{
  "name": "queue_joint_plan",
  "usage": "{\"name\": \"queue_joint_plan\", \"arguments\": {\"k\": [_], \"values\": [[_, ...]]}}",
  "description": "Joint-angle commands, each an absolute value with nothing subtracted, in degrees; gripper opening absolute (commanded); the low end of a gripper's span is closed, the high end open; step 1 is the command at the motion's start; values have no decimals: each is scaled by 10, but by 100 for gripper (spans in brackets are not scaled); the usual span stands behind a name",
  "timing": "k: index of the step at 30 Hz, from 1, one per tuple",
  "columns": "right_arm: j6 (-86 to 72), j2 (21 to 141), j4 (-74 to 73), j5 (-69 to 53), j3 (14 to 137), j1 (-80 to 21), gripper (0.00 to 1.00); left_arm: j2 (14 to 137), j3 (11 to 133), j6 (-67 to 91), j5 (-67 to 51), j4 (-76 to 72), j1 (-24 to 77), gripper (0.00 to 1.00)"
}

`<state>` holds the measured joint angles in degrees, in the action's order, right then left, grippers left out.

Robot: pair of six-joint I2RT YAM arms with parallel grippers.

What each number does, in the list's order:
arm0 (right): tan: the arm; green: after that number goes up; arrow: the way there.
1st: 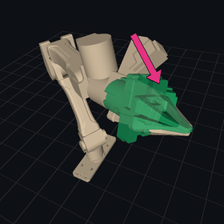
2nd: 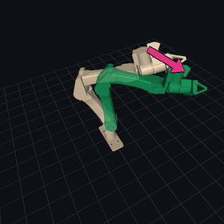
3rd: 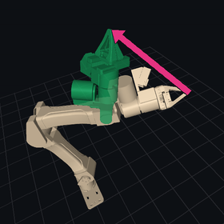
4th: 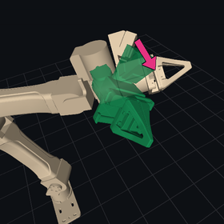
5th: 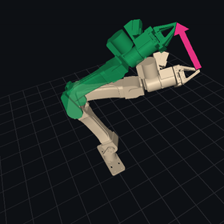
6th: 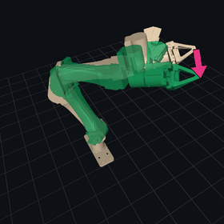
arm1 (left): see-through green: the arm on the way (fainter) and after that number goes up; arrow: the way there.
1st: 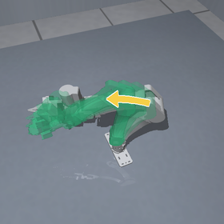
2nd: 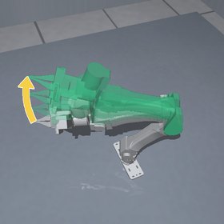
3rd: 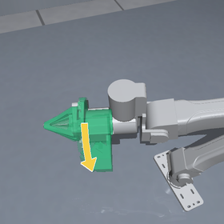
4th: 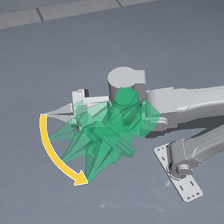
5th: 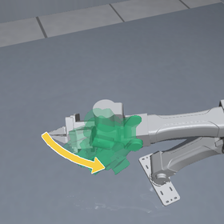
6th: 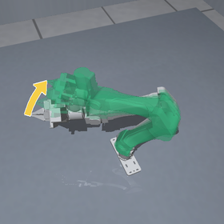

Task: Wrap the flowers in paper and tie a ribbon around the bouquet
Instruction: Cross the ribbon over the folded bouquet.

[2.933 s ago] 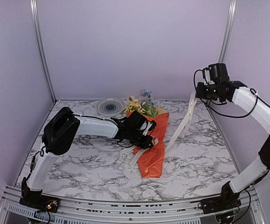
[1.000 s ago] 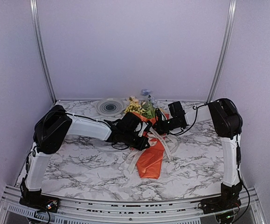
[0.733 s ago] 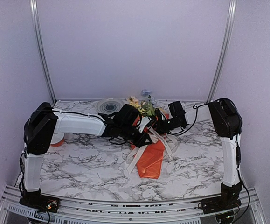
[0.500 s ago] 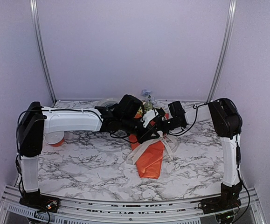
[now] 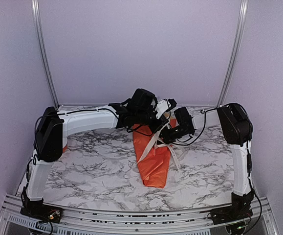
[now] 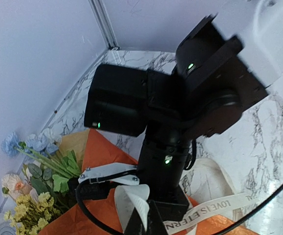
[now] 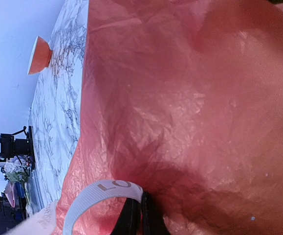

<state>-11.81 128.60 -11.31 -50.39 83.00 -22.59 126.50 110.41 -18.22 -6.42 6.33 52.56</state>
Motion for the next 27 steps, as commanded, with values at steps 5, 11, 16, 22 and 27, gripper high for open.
{"name": "queue_joint_plan", "arguments": {"k": [5,11,16,22,27], "values": [[-113,1273,-128,-492,823,-230,10,1332,1113,-88,-55,49,460,0],[-126,1256,-115,-481,807,-228,17,1314,1056,-47,-14,21,447,0],[-131,1247,-116,-474,807,-227,20,1305,1025,1,-16,25,427,0],[-143,1242,-112,-472,807,-225,22,1234,927,12,-80,-48,426,1],[-149,1240,-110,-464,804,-225,23,1213,885,30,-122,-68,427,2]]}}
